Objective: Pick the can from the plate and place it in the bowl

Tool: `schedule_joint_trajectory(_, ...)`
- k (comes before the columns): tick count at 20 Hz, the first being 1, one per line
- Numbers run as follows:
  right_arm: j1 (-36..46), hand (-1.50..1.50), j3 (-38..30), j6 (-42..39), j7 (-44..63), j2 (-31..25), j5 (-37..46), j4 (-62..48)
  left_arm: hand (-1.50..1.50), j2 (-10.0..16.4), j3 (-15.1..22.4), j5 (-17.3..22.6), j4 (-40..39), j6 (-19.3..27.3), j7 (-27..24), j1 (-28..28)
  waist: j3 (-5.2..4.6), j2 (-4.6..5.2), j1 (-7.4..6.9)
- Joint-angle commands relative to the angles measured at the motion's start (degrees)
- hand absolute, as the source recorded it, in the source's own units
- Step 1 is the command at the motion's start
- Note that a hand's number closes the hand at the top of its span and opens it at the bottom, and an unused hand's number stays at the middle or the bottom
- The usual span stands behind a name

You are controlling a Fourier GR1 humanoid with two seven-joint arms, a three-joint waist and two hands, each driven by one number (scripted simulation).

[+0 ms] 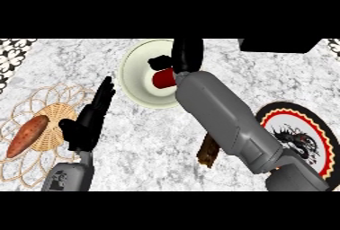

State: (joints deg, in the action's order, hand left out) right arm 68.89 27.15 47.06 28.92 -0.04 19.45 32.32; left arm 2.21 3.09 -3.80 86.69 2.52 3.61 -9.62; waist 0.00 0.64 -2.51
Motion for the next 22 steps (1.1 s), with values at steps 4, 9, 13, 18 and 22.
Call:
schedule_joint_trajectory(4,-0.9,-1.5,-1.77,6.07,1.94,0.03,-2.87,6.15,0.0,2.05,-2.33,1.3,2.11,-0.82,2.58,-0.38,0.0,-0.63,1.52)
schedule_joint_trajectory(9,-8.26,-1.5,-6.16,2.95,-1.3,-1.93,-5.21,17.28,0.0,1.98,-1.13,1.08,5.99,-1.14,1.69,6.02,0.03,-0.9,2.53)
schedule_joint_trajectory(13,-15.95,-1.5,-4.93,1.37,-1.04,-2.03,-4.76,28.13,0.0,-1.01,0.47,-1.28,5.43,2.37,3.07,2.62,0.02,-0.92,2.93)
schedule_joint_trajectory(18,-27.07,-1.5,-2.52,-3.0,-0.3,-5.45,-4.14,43.19,0.0,-0.35,-1.07,-0.55,3.24,1.73,0.52,4.55,0.01,-0.98,3.19)
schedule_joint_trajectory(22,-32.45,-1.5,-0.18,-3.42,0.94,-3.38,0.32,48.41,0.0,0.23,-1.04,-0.37,5.04,1.17,4.31,2.07,0.0,-0.86,2.72)
